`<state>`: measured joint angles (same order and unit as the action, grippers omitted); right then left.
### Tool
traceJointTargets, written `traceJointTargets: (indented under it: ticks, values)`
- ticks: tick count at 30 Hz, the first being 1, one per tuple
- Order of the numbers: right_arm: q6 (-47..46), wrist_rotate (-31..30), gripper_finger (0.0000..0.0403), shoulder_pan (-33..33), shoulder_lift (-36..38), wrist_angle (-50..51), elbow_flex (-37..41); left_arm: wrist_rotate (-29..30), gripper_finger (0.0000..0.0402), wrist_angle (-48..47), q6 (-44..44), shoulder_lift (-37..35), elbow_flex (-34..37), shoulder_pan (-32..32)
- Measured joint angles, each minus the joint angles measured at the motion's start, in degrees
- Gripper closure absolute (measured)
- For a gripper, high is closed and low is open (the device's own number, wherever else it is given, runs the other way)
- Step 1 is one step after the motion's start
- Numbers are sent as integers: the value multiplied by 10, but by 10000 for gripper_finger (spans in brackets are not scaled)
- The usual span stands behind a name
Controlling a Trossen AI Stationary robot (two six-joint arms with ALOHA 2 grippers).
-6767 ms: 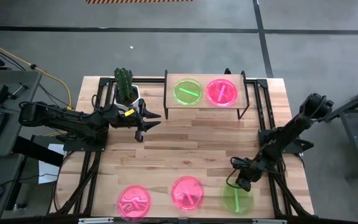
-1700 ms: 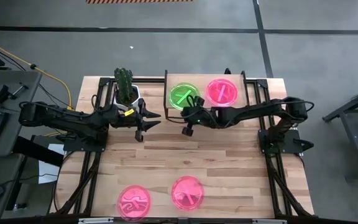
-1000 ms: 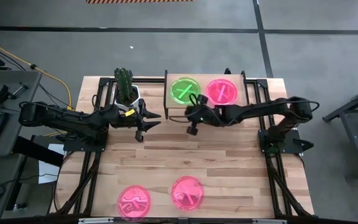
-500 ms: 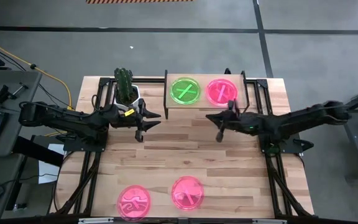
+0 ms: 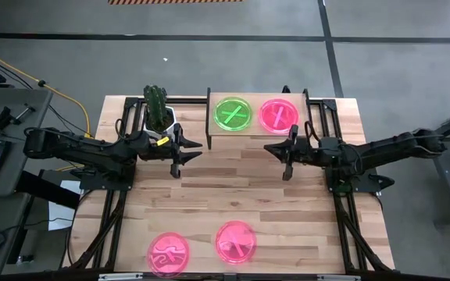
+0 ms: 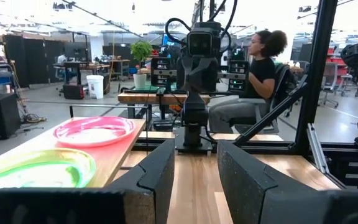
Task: Place and stack plates onto a shelf
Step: Stack the pink plate on top of the pink plate on the shelf
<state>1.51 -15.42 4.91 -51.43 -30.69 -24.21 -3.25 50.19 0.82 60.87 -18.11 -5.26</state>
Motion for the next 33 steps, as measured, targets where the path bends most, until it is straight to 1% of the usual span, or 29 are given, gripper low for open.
traceJointTargets:
  ticks: [33]
  values:
    - [0,0,402,0,0,18,0,0,289,0,0,0,0,0]
